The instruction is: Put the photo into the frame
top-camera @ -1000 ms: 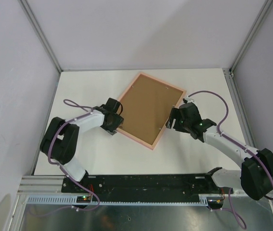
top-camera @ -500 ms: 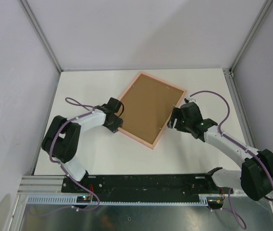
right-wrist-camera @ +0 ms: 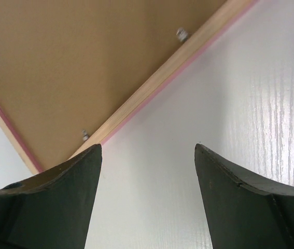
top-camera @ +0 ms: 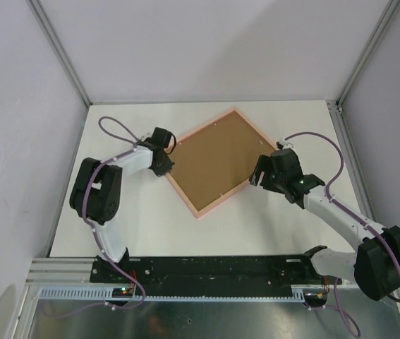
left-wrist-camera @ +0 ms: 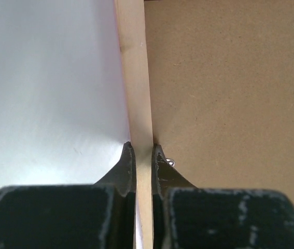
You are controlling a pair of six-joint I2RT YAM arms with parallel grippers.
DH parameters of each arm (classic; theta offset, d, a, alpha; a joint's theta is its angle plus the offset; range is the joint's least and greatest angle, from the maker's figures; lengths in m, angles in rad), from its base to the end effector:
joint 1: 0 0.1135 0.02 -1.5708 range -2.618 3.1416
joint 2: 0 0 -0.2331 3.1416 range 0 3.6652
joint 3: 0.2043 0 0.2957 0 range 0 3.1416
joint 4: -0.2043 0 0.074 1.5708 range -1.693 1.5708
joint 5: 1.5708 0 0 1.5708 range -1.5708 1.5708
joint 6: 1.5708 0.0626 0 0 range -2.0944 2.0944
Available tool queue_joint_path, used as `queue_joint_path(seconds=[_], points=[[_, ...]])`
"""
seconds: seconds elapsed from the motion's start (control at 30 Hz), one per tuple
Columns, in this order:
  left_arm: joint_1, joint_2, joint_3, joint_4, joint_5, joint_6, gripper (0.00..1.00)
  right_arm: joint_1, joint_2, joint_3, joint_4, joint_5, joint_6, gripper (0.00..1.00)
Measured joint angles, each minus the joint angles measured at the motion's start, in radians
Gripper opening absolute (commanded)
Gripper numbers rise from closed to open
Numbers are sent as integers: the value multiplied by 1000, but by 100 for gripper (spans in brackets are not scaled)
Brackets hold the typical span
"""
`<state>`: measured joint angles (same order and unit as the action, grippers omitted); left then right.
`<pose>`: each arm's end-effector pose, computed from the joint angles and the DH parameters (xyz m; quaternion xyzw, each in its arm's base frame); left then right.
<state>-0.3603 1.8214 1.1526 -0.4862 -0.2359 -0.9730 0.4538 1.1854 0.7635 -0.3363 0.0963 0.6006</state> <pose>0.3763 -0.1262 0.0835 -0.3162 0.9191 -0.0363 0.2323 0.2903 0.1349 0.1719 0.0863 0.9137 0.1604 0.3634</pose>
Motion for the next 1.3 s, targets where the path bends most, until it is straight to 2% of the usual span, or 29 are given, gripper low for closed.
queue_joint_path(seconds=[0.33, 0.6, 0.9, 1.3], points=[[121, 13, 14, 115, 112, 550, 0, -29, 0, 0, -3, 5, -8, 77], [138, 13, -12, 189, 249, 798, 0, -70, 4, 0, -11, 50, -30, 78], [141, 11, -29, 228, 275, 847, 0, -101, 110, 0, -12, 80, -50, 80], [141, -5, -65, 278, 269, 829, 0, -61, 199, 0, -27, 97, -52, 73]])
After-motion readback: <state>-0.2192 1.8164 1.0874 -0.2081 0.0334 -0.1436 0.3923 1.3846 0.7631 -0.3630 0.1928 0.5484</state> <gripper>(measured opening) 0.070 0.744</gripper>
